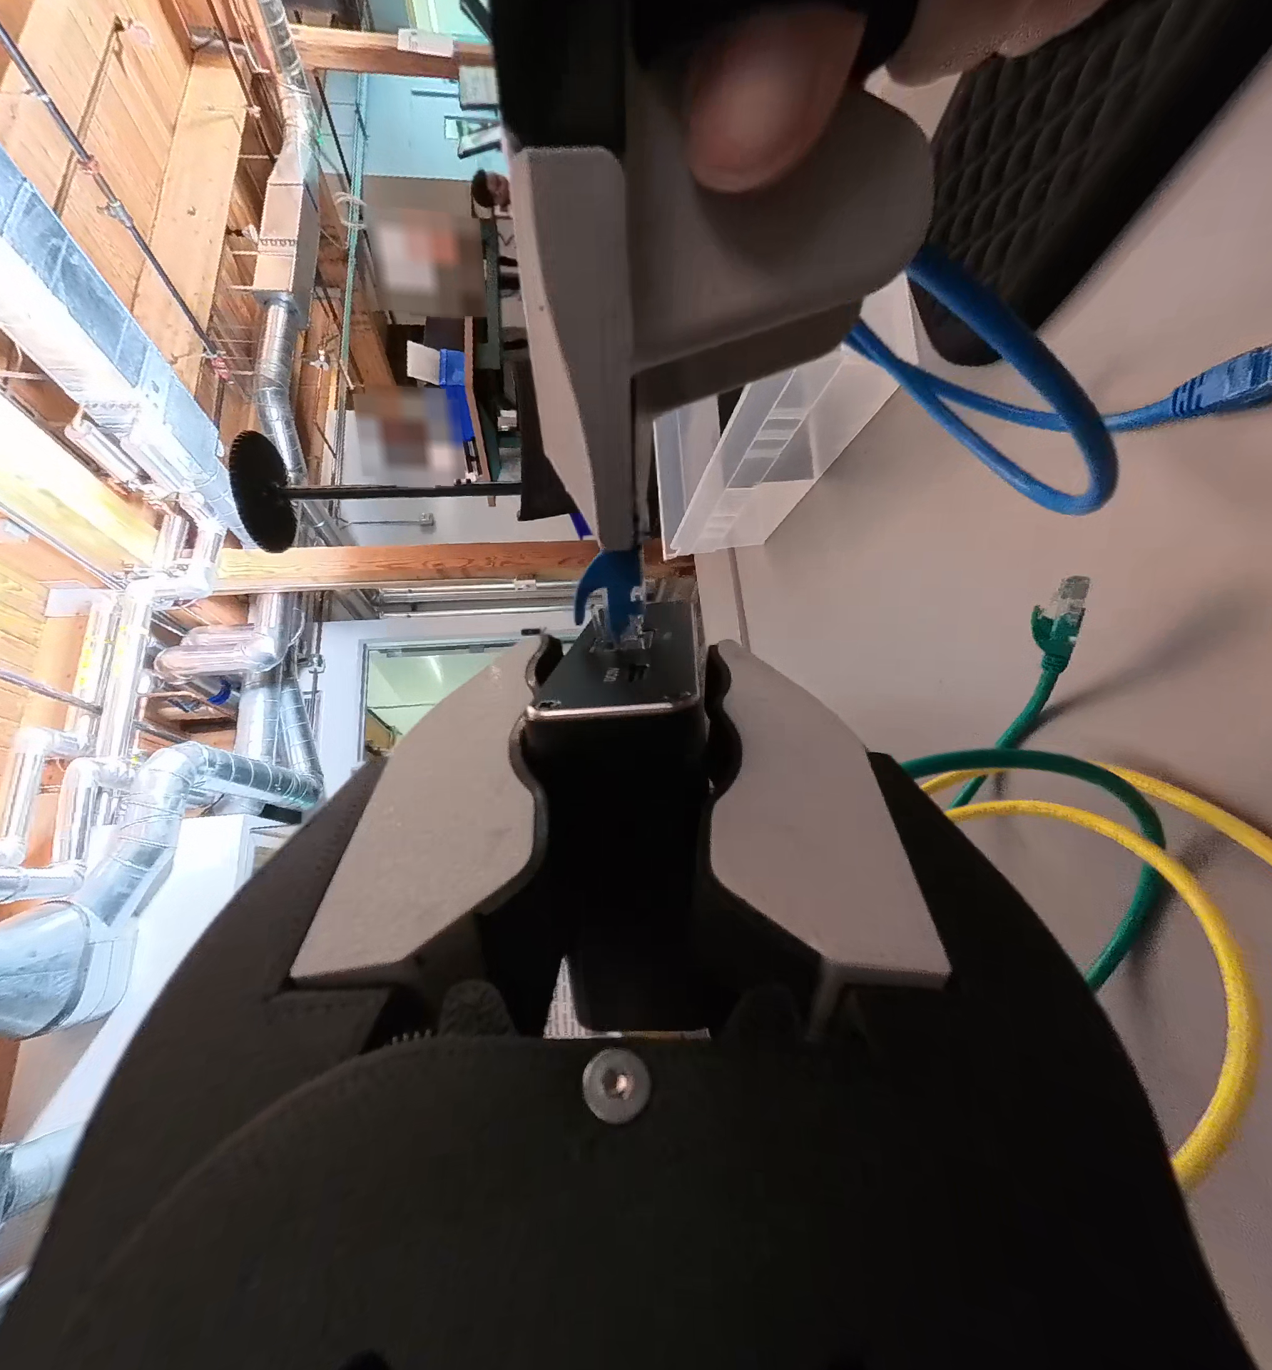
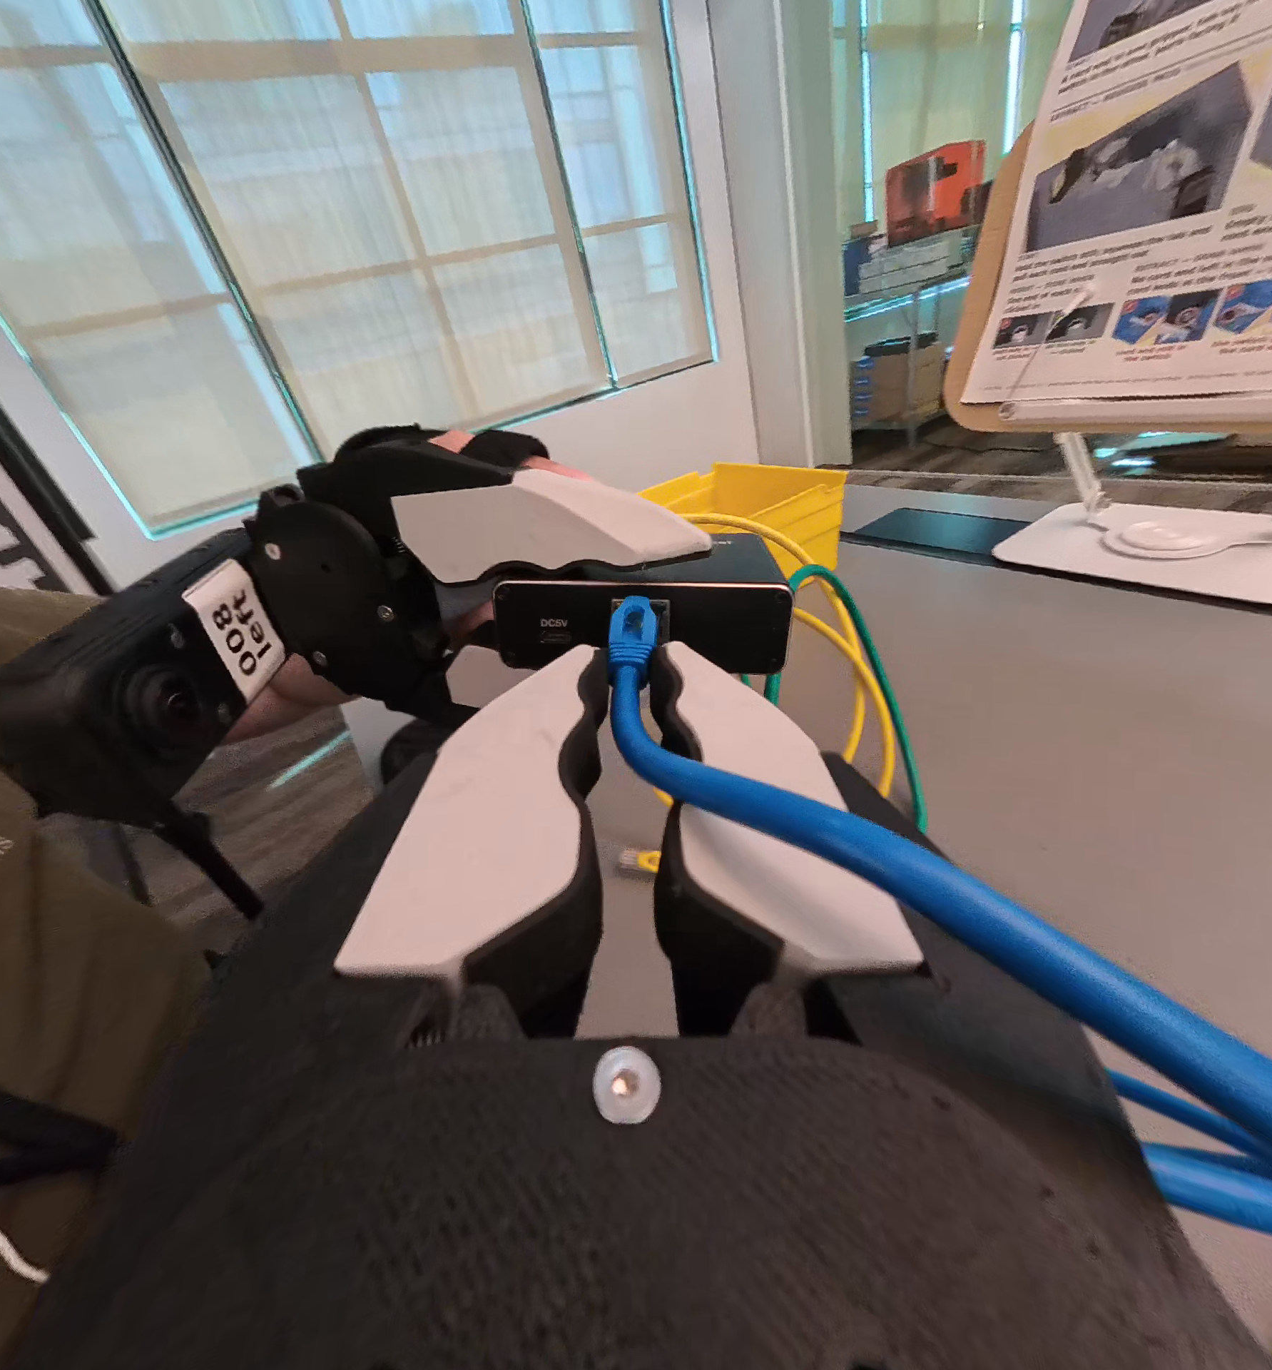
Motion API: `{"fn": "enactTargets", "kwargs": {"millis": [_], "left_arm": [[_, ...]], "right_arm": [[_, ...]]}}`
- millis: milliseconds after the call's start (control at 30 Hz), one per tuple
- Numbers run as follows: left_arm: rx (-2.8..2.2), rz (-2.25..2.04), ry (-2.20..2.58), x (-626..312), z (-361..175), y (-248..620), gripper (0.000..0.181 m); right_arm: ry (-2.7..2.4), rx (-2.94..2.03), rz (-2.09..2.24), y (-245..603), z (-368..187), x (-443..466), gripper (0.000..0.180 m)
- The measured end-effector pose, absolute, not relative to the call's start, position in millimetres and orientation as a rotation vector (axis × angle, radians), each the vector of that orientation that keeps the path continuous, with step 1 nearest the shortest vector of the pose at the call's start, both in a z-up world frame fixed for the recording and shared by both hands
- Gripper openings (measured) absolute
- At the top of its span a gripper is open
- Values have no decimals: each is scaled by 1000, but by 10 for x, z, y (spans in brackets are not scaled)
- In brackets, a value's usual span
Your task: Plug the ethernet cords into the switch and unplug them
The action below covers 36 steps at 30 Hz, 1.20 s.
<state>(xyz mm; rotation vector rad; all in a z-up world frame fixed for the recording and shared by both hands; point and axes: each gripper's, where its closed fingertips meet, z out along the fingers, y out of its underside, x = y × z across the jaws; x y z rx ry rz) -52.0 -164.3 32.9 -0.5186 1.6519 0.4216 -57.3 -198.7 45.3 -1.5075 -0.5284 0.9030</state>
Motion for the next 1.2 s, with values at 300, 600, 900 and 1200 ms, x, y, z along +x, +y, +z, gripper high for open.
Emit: {"fn": "enactTargets", "kwargs": {"millis": [300, 600, 900, 1200], "left_arm": [[-574, 470, 1585, -560, 461, -1570, 39], [-639, 421, 1549, -582, 511, -1616, 41], [-609, 439, 1538, -571, 555, -1663, 38], [-528, 472, 1578, -570, 512, -1715, 37]], "right_arm": [[-489, -1417, 854, -1960, 575, -579, 11], [-522, -1360, 542, -2067, 659, -629, 11], [-501, -1328, 521, -2118, 698, -618, 11], [-510, -1386, 638, -2138, 637, -635, 11]]}}
